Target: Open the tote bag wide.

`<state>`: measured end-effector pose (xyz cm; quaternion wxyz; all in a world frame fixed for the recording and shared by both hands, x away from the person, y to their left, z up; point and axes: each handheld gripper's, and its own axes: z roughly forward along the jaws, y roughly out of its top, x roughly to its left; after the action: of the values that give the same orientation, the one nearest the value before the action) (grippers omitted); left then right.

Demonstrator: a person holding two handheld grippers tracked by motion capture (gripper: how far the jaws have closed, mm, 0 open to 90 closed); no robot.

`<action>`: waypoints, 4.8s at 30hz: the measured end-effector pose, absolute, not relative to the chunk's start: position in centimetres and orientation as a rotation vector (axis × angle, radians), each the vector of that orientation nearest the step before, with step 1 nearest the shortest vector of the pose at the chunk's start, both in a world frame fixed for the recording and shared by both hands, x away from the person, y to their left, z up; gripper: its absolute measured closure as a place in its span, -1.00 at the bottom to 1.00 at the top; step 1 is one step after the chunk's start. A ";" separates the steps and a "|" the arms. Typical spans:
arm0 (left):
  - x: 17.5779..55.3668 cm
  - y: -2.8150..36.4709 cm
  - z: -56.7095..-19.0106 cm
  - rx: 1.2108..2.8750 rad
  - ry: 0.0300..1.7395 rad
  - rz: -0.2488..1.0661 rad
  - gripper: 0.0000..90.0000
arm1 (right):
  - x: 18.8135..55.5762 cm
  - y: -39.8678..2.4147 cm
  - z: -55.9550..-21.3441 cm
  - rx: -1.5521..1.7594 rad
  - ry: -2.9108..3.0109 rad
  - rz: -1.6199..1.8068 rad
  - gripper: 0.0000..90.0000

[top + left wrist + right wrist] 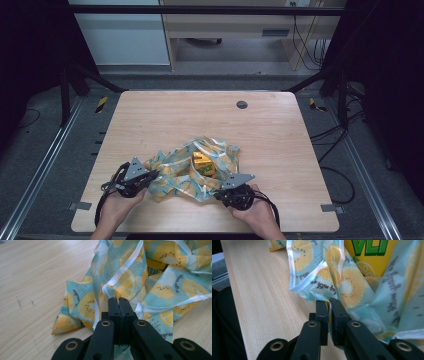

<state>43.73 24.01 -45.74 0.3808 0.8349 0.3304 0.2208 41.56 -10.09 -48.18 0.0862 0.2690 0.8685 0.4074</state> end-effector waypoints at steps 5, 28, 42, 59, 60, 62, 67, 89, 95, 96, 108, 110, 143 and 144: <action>43.6 24.1 -45.7 2.107 0.845 0.568 1.00 | 41.0 -10.1 -46.8 0.768 2.560 1.219 0.44; 42.8 24.0 -44.5 2.025 0.797 0.618 1.00 | 43.8 -11.7 -38.7 0.808 2.377 1.039 -0.58; 42.6 24.0 -44.2 2.000 0.777 0.632 1.00 | 47.4 -10.2 -41.1 0.829 2.472 0.839 0.26; 43.4 22.4 -46.3 2.167 0.754 0.574 1.00 | 51.5 -13.3 -43.9 1.006 2.423 0.920 0.97; 43.5 22.3 -46.5 2.172 0.760 0.566 1.00 | 51.6 -13.5 -44.1 1.015 2.425 0.918 0.97; 43.7 22.2 -46.8 2.189 0.763 0.563 1.00 | 51.8 -13.8 -44.6 1.032 2.425 0.921 0.98; 43.9 22.2 -47.2 2.223 0.772 0.554 1.00 | 52.1 -14.7 -45.5 1.078 2.428 0.926 0.98; 44.6 23.9 -46.5 2.164 0.791 0.647 1.00 | 49.4 -15.8 -46.4 1.090 2.451 0.955 0.99; 43.3 24.5 -46.1 2.187 0.748 0.574 1.00 | 49.7 -16.1 -47.6 1.142 2.430 0.967 0.99; 43.2 24.6 -46.1 2.202 0.739 0.568 1.00 | 49.7 -16.1 -47.8 1.151 2.428 0.963 0.99; 43.1 25.1 -47.0 2.288 0.750 0.492 1.00 | 50.1 -16.8 -48.2 1.205 2.370 1.005 0.99; 43.2 25.1 -47.1 2.296 0.754 0.484 1.00 | 50.2 -16.8 -48.2 1.201 2.367 1.010 0.99; 43.2 25.3 -47.0 2.230 0.795 0.481 0.77 | 50.2 -17.7 -47.3 1.167 2.260 1.081 0.57; 43.1 25.3 -46.9 2.222 0.792 0.482 0.72 | 50.1 -17.7 -47.1 1.169 2.245 1.082 0.49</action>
<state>43.12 25.25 -46.91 0.3586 0.8615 0.3069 0.1870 50.08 -17.75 -47.07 0.1935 0.4166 0.8002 0.3856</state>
